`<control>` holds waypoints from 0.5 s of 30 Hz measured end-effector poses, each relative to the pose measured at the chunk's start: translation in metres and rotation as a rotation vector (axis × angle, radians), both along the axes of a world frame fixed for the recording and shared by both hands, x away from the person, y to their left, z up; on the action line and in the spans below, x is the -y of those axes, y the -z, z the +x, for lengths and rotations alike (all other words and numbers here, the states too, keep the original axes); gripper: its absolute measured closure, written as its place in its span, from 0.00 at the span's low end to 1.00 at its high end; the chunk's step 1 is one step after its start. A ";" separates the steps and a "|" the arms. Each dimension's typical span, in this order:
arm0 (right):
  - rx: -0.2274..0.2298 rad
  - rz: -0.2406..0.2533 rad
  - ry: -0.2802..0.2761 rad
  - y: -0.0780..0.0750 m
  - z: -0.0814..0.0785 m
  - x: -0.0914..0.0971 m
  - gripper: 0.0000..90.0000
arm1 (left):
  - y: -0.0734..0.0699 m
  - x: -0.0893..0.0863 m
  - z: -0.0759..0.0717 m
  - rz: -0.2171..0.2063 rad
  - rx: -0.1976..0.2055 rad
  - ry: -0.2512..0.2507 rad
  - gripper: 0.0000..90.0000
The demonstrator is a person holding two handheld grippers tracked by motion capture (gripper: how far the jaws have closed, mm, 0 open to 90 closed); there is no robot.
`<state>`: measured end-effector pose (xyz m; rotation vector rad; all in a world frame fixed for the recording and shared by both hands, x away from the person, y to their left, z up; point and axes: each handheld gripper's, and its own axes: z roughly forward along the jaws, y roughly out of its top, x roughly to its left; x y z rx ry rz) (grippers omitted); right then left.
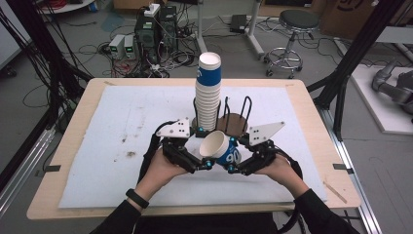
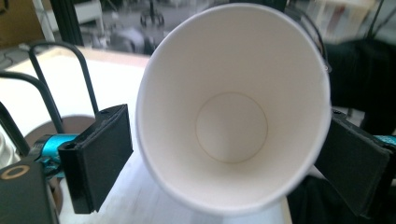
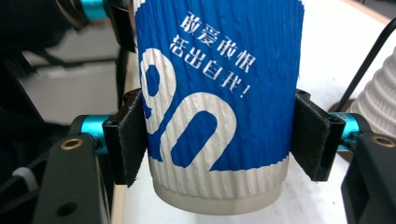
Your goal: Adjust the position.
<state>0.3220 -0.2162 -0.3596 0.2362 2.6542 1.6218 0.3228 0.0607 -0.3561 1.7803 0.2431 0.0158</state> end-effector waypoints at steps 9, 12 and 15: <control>-0.010 0.087 -0.001 0.001 -0.001 0.000 0.32 | 0.002 0.003 0.002 -0.110 -0.057 0.021 0.12; -0.006 0.088 0.003 0.001 -0.001 0.000 0.32 | 0.001 0.004 0.001 -0.118 -0.049 0.045 0.25; -0.010 0.087 0.004 0.002 -0.002 -0.001 0.32 | -0.001 0.004 0.001 -0.099 -0.041 0.052 0.26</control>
